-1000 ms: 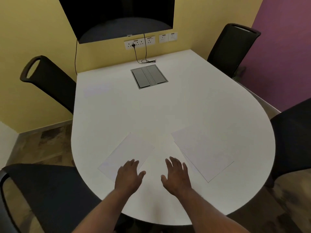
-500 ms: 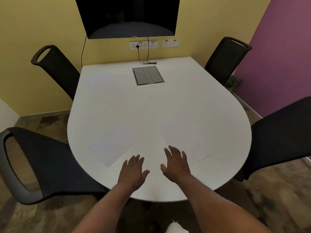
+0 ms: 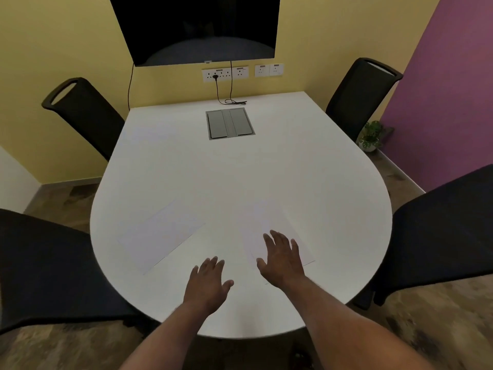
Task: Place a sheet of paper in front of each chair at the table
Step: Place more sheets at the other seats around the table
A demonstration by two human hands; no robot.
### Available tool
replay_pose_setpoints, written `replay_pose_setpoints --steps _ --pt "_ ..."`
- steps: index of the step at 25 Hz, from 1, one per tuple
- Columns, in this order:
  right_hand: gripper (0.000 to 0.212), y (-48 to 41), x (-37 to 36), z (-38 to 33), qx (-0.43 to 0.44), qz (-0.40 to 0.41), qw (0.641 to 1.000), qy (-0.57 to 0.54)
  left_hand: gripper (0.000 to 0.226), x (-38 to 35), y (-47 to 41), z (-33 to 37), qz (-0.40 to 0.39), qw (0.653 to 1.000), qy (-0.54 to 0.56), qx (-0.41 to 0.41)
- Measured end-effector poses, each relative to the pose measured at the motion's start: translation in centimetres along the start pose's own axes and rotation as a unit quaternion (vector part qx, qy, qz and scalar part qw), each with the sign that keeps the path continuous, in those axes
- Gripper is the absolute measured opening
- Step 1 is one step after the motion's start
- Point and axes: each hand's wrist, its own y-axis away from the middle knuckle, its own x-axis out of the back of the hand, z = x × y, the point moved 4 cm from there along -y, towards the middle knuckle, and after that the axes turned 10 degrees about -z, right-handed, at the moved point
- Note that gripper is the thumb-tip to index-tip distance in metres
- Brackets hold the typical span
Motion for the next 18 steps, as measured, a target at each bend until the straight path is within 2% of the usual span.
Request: replay_pose_setpoints --steps 9,18 --pt "0.071 -7.1 0.4 10.6 0.026 -0.072 0.997 0.005 0.072 -2.3 -6.5 10.1 -0.014 0.991 0.089 0.094" --pt "0.069 -13.0 -3.0 15.7 -0.015 -0.117 0.993 -0.006 0.073 -5.1 -13.6 11.2 -0.054 0.955 0.226 0.187"
